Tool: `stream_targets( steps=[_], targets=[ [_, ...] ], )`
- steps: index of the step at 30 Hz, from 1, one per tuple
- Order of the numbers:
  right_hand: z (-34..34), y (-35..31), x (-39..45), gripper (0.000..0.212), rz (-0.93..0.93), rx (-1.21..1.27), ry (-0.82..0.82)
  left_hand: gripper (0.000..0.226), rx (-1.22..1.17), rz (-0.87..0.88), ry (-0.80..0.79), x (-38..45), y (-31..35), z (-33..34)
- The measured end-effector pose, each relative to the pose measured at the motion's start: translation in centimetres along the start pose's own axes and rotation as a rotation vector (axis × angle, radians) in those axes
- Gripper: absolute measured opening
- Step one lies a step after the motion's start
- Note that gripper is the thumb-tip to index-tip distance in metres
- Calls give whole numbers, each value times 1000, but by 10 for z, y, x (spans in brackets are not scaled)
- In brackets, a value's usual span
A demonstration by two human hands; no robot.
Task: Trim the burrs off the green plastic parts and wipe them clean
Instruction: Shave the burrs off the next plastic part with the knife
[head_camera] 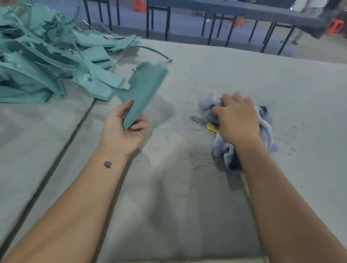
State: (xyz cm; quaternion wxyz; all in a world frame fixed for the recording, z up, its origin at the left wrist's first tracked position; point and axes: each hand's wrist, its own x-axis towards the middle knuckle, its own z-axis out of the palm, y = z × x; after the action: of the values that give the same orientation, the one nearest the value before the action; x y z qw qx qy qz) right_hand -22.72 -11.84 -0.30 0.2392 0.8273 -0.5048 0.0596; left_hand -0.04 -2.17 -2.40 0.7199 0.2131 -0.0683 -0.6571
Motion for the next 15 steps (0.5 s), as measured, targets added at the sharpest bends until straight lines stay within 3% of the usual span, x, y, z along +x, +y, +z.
stream_targets(
  steps=[2,5,8,11,15],
  targets=[
    [1,-2,-1,22,-121,-16,-82,15,192,91,131,4,-6,5],
    [0,-5,-3,27,-77,31,-115,16,220,114,188,5,-20,12],
    [-4,-9,-2,30,25,31,-217,14,19,-71,119,1,-23,13],
    [-10,-16,2,20,130,4,-330,28,-60,-255,-9,-2,-25,11],
    [-17,-23,8,14,210,46,-413,35,-87,-334,-76,-6,-30,14]
  ],
)
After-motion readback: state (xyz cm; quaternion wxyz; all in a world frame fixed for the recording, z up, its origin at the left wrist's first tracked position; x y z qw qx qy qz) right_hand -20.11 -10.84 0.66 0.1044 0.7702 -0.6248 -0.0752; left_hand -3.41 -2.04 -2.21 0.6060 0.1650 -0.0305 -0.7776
